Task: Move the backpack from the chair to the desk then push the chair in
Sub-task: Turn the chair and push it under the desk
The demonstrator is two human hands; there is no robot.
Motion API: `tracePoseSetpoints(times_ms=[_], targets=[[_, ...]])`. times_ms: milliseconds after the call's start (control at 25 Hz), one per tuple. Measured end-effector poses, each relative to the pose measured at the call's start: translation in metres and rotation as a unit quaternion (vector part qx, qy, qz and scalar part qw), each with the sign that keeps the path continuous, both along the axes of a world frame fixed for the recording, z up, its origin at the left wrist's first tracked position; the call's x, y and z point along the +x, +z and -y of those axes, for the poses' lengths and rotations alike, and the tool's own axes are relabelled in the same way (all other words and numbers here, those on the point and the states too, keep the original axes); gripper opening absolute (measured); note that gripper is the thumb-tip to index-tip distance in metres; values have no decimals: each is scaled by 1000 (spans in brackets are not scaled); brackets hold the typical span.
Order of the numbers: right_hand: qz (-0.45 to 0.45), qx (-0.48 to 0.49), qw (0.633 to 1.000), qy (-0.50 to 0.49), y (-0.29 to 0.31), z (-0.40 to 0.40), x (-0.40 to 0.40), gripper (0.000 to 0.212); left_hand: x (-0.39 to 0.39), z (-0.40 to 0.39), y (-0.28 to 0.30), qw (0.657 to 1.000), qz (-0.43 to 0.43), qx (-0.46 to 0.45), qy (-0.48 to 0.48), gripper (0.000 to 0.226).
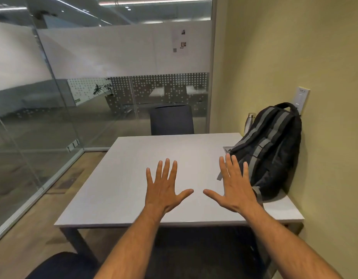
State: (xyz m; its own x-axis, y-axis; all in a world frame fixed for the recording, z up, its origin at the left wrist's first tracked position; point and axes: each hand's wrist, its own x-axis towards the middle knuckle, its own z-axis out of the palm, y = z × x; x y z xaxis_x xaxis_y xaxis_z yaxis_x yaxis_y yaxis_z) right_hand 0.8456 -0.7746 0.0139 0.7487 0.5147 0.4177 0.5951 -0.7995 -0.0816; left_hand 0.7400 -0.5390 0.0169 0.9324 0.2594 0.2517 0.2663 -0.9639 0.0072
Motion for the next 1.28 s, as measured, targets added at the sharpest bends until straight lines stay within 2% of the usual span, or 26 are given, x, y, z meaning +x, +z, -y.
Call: tracePoseSetpoints(times_ms=[200,360,560,1040,1280], targets=[[-17,18,998,56,-6,-46,-95,116,-113,-39,-6,999,-15,6,31,106],[-29,-4,995,93,-10,-79,-166,115,-195,-63,-8,998,-15,-12,66,106],[-43,-26,984,172,-9,-116,-244,116,-299,-88,-8,991,-23,-9,132,117],[-46,-76,929,360,-14,-205,-459,116,-581,-112,-3,946,-11,9,323,115],[-59,-56,892,445,-11,-270,-563,117,-688,-150,10,930,15,0,367,109]])
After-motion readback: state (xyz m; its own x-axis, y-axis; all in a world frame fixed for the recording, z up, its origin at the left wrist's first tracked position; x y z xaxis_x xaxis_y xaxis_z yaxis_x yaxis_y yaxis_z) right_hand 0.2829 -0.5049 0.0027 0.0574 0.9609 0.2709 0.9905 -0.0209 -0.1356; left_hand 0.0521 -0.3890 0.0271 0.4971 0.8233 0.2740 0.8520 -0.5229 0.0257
